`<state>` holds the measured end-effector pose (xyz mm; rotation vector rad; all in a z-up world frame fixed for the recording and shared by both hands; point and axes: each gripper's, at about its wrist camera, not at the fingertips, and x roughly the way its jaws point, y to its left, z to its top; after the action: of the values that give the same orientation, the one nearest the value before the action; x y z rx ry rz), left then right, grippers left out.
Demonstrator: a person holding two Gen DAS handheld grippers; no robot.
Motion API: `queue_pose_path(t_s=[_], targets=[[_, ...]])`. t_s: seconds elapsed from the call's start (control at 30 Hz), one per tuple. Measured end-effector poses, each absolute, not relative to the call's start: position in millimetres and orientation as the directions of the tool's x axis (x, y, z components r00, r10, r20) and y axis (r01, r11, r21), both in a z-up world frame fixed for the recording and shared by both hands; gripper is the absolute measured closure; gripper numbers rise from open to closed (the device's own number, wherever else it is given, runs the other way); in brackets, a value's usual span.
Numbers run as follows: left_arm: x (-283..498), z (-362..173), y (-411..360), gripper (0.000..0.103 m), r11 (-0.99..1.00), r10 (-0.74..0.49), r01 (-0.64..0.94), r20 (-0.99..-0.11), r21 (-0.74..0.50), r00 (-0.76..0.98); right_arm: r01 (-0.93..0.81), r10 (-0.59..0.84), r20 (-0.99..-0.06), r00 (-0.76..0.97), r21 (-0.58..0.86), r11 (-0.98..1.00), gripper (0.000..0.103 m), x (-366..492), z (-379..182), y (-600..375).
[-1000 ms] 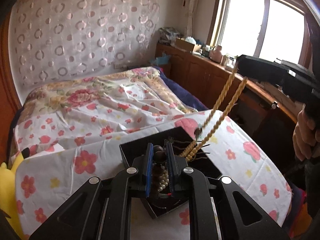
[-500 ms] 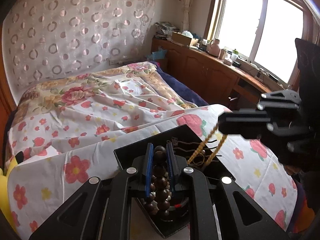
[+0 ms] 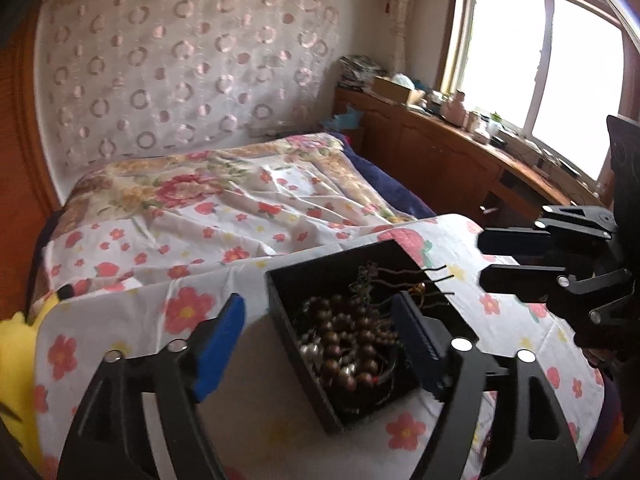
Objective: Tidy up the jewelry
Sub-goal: 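Grasp the red braided bracelet again with the right gripper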
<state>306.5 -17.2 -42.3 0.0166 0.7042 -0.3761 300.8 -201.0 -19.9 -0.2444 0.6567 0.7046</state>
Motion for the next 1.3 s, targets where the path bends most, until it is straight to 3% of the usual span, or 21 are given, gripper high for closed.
queue_pose_path(t_s=[0.1,0.23,0.57,0.9,0.97,1.0,1.07,1.3], targets=[[284,-41,-6,0.014,0.954,-0.281,0.282,-0.622,-0.1,0.731,-0.641,0.503,-0.642,0.579,0.023,0.767,0.072,279,-28,-213],[251,-45,6,0.008,0.968,-0.245,0.224,-0.608,-0.113,0.755,-0.613,0.472,-0.684,0.556,0.045,0.789,0.072,252,-50,-223],[173,-61,18,0.007,0.977,-0.214,0.164,-0.604,-0.136,0.768,-0.56,0.385,-0.777,0.499,0.051,0.827,0.072,200,-108,-233],[132,-79,18,0.007,0.984,-0.178,0.142,-0.617,-0.107,0.766,-0.539,0.332,-0.812,0.48,0.025,0.842,0.072,189,-128,-232],[128,-80,17,0.007,0.985,-0.172,0.141,-0.619,-0.099,0.766,-0.533,0.321,-0.812,0.487,0.015,0.846,0.077,189,-127,-231],[128,-80,16,0.007,0.986,-0.169,0.141,-0.621,-0.094,0.766,-0.531,0.319,-0.812,0.488,0.014,0.847,0.087,189,-127,-231],[127,-80,14,0.007,0.985,-0.171,0.147,-0.62,-0.09,0.766,-0.53,0.313,-0.812,0.492,0.006,0.848,0.098,190,-127,-231],[131,-77,9,0.007,0.984,-0.173,0.154,-0.613,-0.084,0.771,-0.537,0.343,-0.772,0.535,0.004,0.844,0.1,186,-114,-232]])
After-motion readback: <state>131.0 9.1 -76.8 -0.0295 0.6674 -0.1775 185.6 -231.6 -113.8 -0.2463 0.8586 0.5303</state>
